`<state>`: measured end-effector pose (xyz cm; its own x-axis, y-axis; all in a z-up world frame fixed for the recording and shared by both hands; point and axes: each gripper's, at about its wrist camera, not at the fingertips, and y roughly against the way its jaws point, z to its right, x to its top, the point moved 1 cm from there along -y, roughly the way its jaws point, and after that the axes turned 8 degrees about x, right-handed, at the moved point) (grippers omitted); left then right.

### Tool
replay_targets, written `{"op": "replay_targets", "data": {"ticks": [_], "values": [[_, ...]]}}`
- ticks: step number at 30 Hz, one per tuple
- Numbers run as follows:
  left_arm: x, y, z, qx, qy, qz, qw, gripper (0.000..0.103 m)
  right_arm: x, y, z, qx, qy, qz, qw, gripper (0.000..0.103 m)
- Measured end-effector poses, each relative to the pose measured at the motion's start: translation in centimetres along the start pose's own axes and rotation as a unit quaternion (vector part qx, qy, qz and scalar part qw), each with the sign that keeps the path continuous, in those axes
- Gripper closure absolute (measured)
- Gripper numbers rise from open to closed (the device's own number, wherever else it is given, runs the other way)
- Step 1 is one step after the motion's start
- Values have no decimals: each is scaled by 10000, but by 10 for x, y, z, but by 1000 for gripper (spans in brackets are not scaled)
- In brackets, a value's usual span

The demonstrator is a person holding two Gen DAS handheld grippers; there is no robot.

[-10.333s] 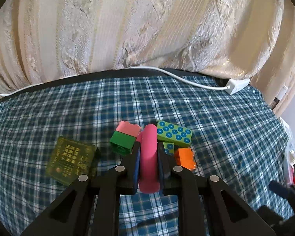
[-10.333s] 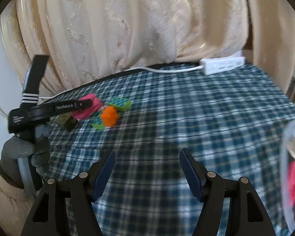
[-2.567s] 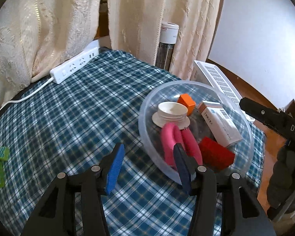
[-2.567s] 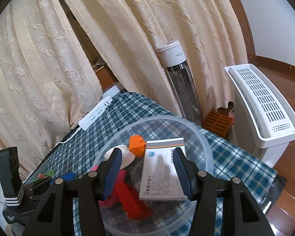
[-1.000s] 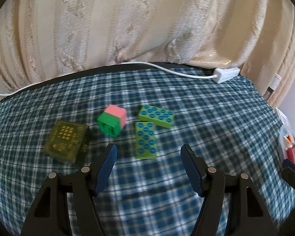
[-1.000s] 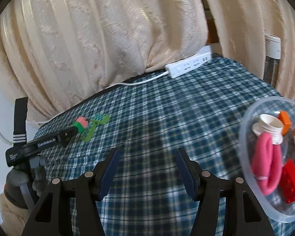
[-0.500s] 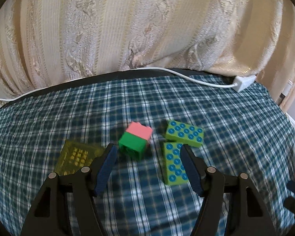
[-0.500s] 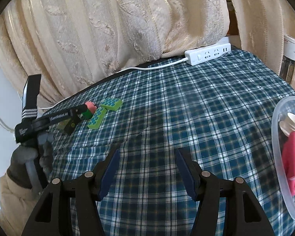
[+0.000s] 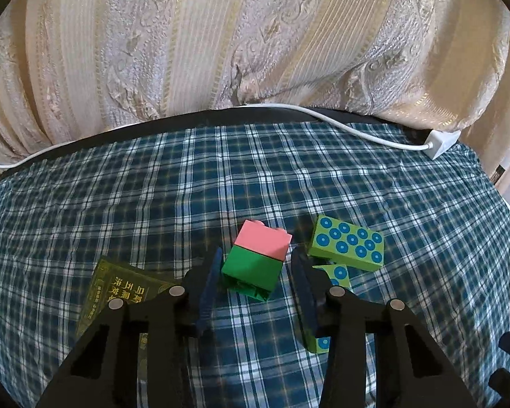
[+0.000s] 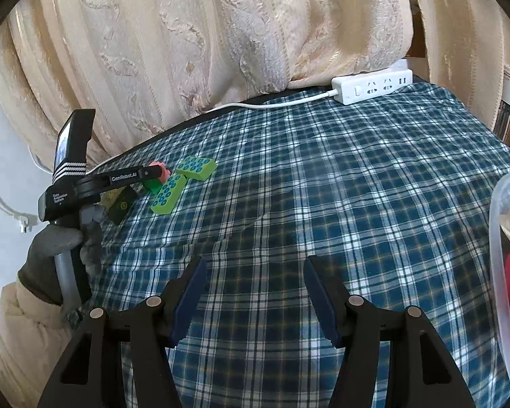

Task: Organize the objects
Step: 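Grasp the pink-and-green block with the left gripper and lift it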

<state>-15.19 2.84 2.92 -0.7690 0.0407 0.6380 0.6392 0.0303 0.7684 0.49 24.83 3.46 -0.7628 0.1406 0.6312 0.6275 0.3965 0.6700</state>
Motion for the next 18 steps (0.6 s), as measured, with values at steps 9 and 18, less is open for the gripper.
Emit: {"op": "replay_targets", "data": {"ticks": [9,18], "values": [[-3,-13,-2,-64,23,-117,9999,64,12,-25,-19,84,250,-190,9995,40],[-1,-1,-11,-164,203,-21,9997,71,29,-69,-57,360,677,-381,9963,40]]}}
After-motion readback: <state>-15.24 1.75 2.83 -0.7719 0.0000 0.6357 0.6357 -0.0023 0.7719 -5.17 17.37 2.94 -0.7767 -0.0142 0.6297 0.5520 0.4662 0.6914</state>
